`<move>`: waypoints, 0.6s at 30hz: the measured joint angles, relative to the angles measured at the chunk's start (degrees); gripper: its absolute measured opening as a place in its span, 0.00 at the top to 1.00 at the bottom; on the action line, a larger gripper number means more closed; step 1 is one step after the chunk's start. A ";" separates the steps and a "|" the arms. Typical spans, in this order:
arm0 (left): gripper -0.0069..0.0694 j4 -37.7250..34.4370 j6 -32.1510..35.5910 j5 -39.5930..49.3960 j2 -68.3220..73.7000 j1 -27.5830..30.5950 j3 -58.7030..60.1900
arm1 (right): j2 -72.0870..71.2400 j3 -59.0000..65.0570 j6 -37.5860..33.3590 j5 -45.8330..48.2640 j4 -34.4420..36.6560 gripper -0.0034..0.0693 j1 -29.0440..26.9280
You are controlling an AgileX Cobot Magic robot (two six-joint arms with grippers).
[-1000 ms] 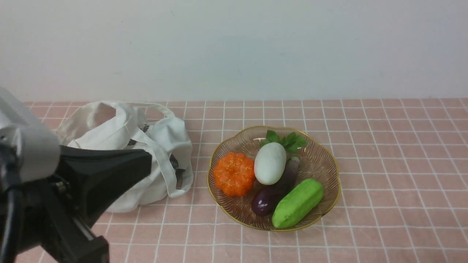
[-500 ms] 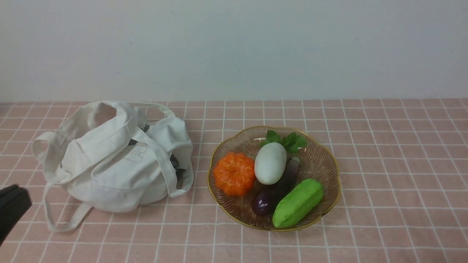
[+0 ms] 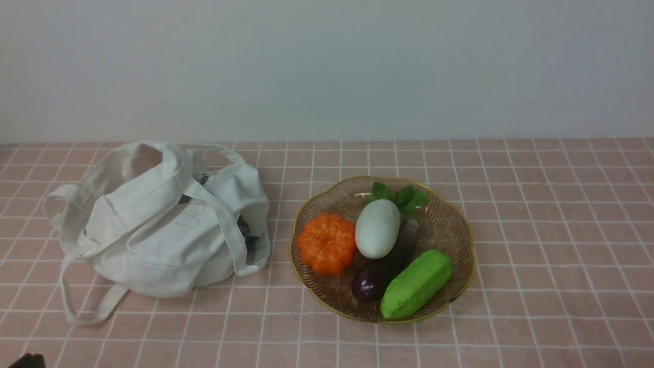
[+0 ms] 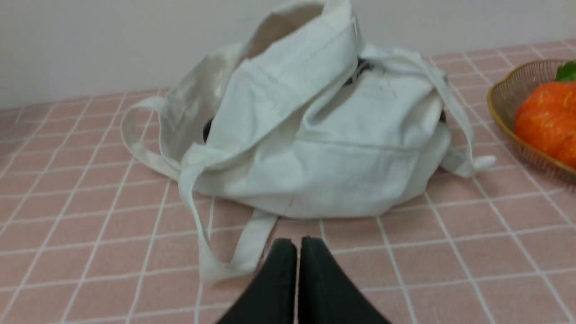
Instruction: Take vegetables from bag on pink coffee tablecloth place on plate.
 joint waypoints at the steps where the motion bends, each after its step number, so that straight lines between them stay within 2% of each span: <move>1: 0.92 0.00 0.00 0.19 0.00 0.03 0.20 | 0.00 0.00 0.00 0.00 0.00 0.97 0.00; 18: 0.92 0.00 -0.25 1.65 0.00 0.03 0.33 | 0.00 0.00 0.00 0.00 0.00 0.97 0.00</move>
